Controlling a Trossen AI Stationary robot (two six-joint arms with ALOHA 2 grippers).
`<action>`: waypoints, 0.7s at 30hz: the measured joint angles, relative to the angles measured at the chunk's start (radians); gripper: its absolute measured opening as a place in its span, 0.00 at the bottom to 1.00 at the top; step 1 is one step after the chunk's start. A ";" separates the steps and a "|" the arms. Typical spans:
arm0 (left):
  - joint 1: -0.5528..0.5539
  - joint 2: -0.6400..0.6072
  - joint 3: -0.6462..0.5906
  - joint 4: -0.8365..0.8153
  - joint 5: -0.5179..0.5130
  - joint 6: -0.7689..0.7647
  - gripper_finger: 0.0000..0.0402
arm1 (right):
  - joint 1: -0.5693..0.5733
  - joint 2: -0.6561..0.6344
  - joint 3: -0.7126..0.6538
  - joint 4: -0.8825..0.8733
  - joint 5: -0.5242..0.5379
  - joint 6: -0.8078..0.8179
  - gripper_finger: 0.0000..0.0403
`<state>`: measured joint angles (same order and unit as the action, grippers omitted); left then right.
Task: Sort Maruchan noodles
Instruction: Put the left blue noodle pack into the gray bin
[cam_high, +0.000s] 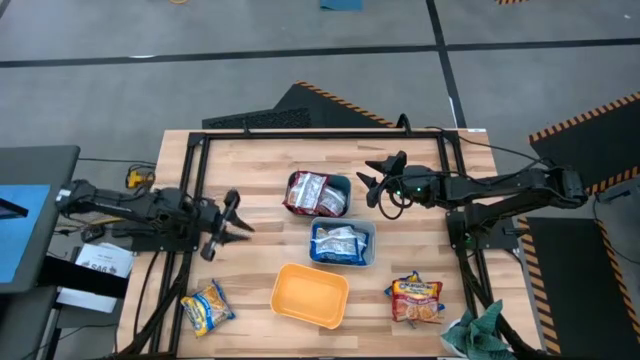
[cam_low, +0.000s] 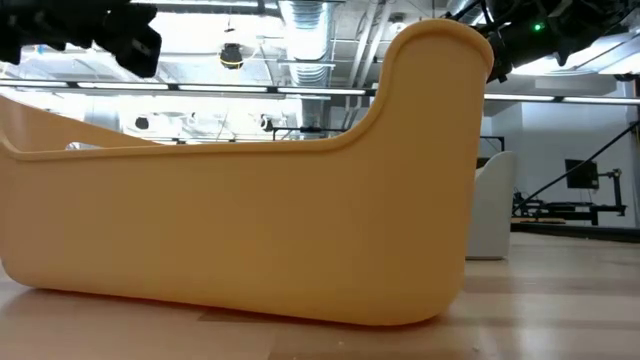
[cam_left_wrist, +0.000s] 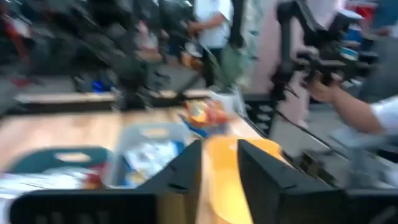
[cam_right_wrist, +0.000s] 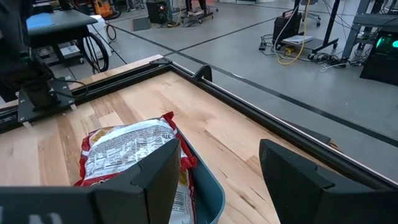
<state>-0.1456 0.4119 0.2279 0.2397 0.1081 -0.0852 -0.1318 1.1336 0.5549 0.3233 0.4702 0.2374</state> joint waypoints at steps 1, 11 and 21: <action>-0.025 0.026 0.000 0.005 0.000 -0.007 0.26 | 0.000 0.000 0.000 0.000 0.000 0.000 0.59; -0.359 0.345 0.233 -0.400 -0.096 -0.342 0.56 | -0.001 0.000 0.000 -0.002 0.000 -0.001 0.59; -0.710 0.752 0.508 -0.841 -0.117 -0.896 0.59 | -0.002 0.000 0.000 -0.036 0.001 -0.011 0.59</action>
<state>-0.8555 1.1640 0.7361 -0.6010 -0.0090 -0.9816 -0.1337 1.1333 0.5549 0.2877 0.4709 0.2265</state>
